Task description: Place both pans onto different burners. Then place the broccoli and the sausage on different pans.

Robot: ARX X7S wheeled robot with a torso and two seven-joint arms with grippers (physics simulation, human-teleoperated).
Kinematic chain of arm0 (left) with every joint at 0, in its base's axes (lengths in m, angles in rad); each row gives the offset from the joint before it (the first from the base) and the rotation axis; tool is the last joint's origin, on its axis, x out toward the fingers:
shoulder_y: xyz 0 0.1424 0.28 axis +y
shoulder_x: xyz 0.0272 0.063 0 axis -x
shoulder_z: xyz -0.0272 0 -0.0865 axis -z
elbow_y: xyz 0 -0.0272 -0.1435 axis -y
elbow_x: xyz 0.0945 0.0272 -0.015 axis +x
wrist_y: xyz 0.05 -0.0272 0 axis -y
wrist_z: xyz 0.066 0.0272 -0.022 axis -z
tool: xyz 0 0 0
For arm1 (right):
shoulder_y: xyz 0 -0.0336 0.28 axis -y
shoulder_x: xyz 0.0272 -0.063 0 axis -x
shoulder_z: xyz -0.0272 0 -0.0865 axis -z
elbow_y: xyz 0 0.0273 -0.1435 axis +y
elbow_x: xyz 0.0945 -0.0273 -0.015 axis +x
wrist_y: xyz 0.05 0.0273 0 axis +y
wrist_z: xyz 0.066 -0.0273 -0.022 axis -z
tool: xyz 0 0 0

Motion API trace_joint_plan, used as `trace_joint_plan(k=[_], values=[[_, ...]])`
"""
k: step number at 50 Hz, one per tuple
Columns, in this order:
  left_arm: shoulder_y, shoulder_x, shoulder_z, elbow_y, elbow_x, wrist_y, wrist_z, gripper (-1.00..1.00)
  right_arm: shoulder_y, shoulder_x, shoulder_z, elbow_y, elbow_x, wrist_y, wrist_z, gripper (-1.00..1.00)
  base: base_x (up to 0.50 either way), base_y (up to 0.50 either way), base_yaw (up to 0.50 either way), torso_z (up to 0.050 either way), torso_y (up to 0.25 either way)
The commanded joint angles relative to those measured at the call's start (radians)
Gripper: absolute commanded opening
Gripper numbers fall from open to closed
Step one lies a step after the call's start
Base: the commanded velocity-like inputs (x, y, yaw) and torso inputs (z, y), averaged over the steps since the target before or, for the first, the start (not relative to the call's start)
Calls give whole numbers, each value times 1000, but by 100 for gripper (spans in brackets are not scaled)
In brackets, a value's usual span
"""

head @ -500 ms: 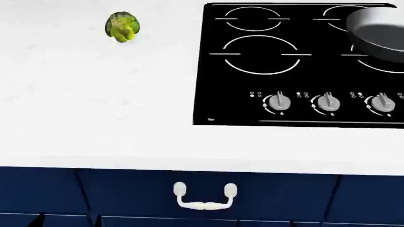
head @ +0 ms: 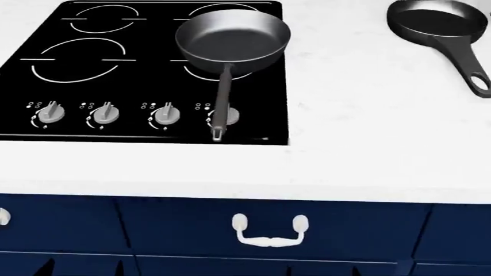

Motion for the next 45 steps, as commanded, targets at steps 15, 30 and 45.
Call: trace_joint_plan(k=[15,30,45], values=[[-1,-23,27,5,-29,-3,-25,100,0,24,-30,-1,26,9,27,100,0,-500,0,0,0],[2,-40,45,18,-48,-4,-45,100,0,41,-50,-5,39,6,49,100,0,-500,0,0,0],[-4,-56,67,6,-61,-2,-63,100,5,57,-70,0,59,9,65,100,0,-500,0,0,0]])
